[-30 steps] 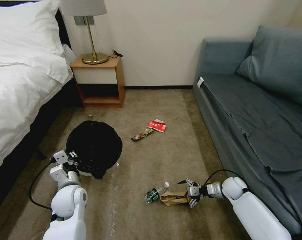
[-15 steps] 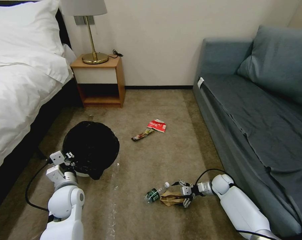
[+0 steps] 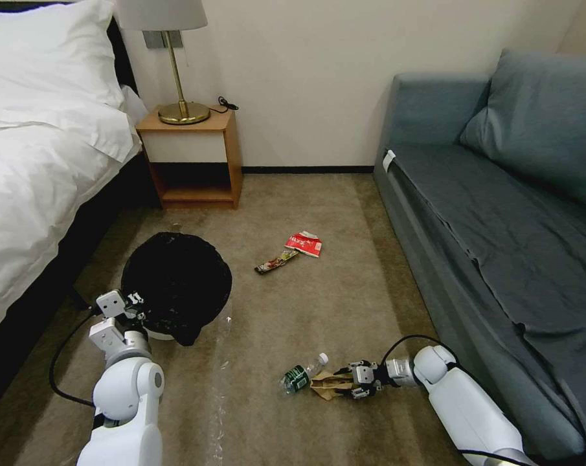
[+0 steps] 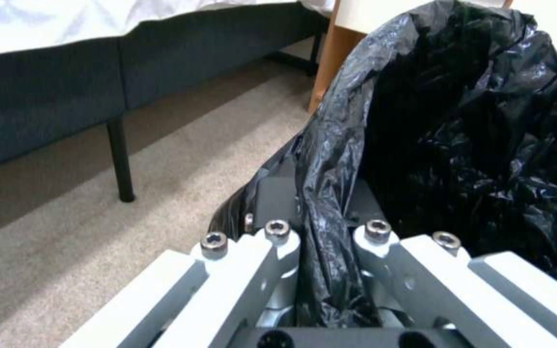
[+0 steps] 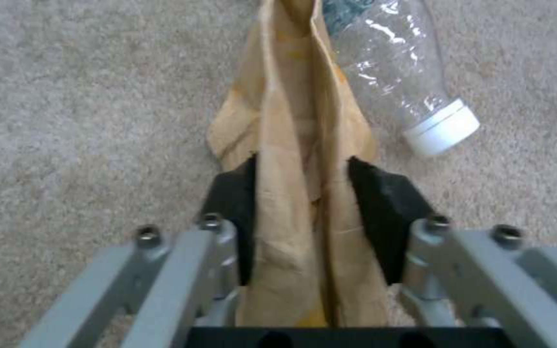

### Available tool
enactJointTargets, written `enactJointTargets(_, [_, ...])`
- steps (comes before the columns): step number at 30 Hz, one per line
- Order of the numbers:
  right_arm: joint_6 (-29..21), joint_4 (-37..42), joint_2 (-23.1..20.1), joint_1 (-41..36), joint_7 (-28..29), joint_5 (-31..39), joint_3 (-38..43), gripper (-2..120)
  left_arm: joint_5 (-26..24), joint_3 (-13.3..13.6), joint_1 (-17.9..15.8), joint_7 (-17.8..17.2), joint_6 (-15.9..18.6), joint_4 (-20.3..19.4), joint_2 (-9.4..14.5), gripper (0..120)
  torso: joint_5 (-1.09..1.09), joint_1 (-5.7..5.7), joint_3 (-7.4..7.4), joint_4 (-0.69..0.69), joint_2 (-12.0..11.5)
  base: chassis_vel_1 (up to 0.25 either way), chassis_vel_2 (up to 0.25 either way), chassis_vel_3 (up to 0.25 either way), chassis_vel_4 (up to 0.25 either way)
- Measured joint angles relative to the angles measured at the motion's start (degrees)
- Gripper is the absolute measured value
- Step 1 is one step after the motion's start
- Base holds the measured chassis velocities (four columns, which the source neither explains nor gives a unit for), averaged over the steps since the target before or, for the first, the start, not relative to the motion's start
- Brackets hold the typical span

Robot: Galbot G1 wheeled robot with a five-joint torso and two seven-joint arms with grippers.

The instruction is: Pick up the trash bin, then pick up the garbage on the floor and place it into the trash bin.

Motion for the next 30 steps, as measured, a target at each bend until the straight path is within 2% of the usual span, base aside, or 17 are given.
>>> enactJointTargets(1, [0.0, -0.1, 0.0, -0.2, 0.0, 0.1, 0.3, 27, 0.0, 0.2, 0.0, 0.0, 0.0, 0.1, 0.0, 4, 0.01, 0.00, 0.00, -0.01, 0.0, 0.000, 0.000, 0.000, 0.000])
enactJointTargets(5, [0.0, -0.5, 0.0, -0.4, 0.1, 0.1, 0.9, 19, 0.1, 0.5, -0.2, 0.0, 0.0, 0.2, -0.1, 4, 0.00, 0.00, 0.00, -0.01, 0.0, 0.000, 0.000, 0.000, 0.000])
enactJointTargets(7, [0.1, -0.5, -0.2, -1.1, 0.1, 0.2, 1.6, 6, 0.2, 1.1, -0.4, -0.1, 0.0, 0.3, -0.2, 4, 0.02, 0.00, 0.00, 0.00, 0.0, 0.000, 0.000, 0.000, 0.000])
enactJointTargets(8, [0.1, -0.4, -0.3, -1.3, 0.2, 0.3, 1.7, 3, 0.2, 1.3, -0.4, -0.1, 0.0, 0.4, -0.2, 4, 0.01, 0.00, 0.00, -0.01, 0.0, 0.000, 0.000, 0.000, 0.000])
enactJointTargets(10, [0.2, -0.1, -0.4, -1.8, 0.2, 0.3, 2.0, 0, 0.3, 1.7, -0.4, -0.1, 0.0, 0.6, -0.2, 4, 0.01, 0.00, 0.00, -0.01, 0.0, 0.000, 0.000, 0.000, 0.000])
enactJointTargets(19, [0.6, 0.5, -0.6, -2.6, 1.6, 1.6, 3.2, 0, 0.6, 3.2, -0.4, -0.6, -0.1, 0.8, -0.4, 4, -0.01, 0.00, 0.00, -0.02, 0.0, 0.000, 0.000, 0.000, 0.000])
enactJointTargets(21, [-0.2, 1.0, -0.7, -2.5, 3.8, 6.6, 3.1, 0, 0.6, 3.3, -0.3, -0.7, -0.1, 0.6, -0.4, 4, 0.01, 0.00, 0.00, -0.02, 0.0, 0.000, 0.000, 0.000, 0.000])
enactJointTargets(22, [-0.2, 1.0, -0.7, -2.5, 3.8, 6.6, 3.1, 0, 0.6, 3.3, -0.3, -0.7, -0.1, 0.6, -0.4, 4, 0.01, 0.00, 0.00, -0.02, 0.0, 0.000, 0.000, 0.000, 0.000])
enactJointTargets(23, [-1.0, 2.3, -1.1, -2.5, 5.9, 10.5, 2.7, 0, 0.5, 3.3, -0.3, -0.7, -0.1, 0.5, -0.4, 4, 0.01, 0.00, 0.00, -0.01, 0.0, 0.000, 0.000, 0.000, 0.000])
enactJointTargets(24, [-1.0, 2.3, -1.1, -2.5, 5.9, 10.5, 2.7, 0, 0.5, 3.3, -0.3, -0.7, -0.1, 0.5, -0.4, 4, 0.01, 0.00, 0.00, -0.01, 0.0, 0.000, 0.000, 0.000, 0.000])
enactJointTargets(25, [-2.2, 4.3, -1.7, -2.4, 8.0, 15.3, 2.3, 0, 0.4, 3.5, -0.5, -0.8, -0.1, 0.5, -0.4, 4, 0.01, 0.00, 0.00, -0.01, 0.0, 0.000, 0.000, 0.000, 0.000])
enactJointTargets(26, [-2.2, 4.3, -1.7, -2.4, 8.0, 15.3, 2.3, 0, 0.4, 3.5, -0.5, -0.8, -0.1, 0.5, -0.4, 4, 0.01, 0.00, 0.00, -0.01, 0.0, 0.000, 0.000, 0.000, 0.000])
enactJointTargets(28, [-4.3, 7.8, -2.3, -1.6, 11.9, 22.8, 1.6, 0, 0.3, 3.8, -0.7, -0.8, -0.1, 0.7, -0.4, 4, 0.01, 0.00, 0.00, -0.04, 0.0, 0.000, 0.000, 0.000, 0.000])
enactJointTargets(29, [-5.8, 11.0, -2.5, -0.4, 16.0, 27.5, 0.6, 0, 0.2, 4.1, -0.7, -0.8, -0.1, 1.2, -0.4, 4, -0.01, 0.00, 0.00, -0.03, 0.0, 0.000, 0.000, 0.000, 0.000])
enactJointTargets(30, [-5.8, 11.0, -2.5, -0.4, 16.0, 27.5, 0.6, 0, 0.2, 4.1, -0.7, -0.8, -0.1, 1.2, -0.4, 4, -0.01, 0.00, 0.00, -0.03, 0.0, 0.000, 0.000, 0.000, 0.000])
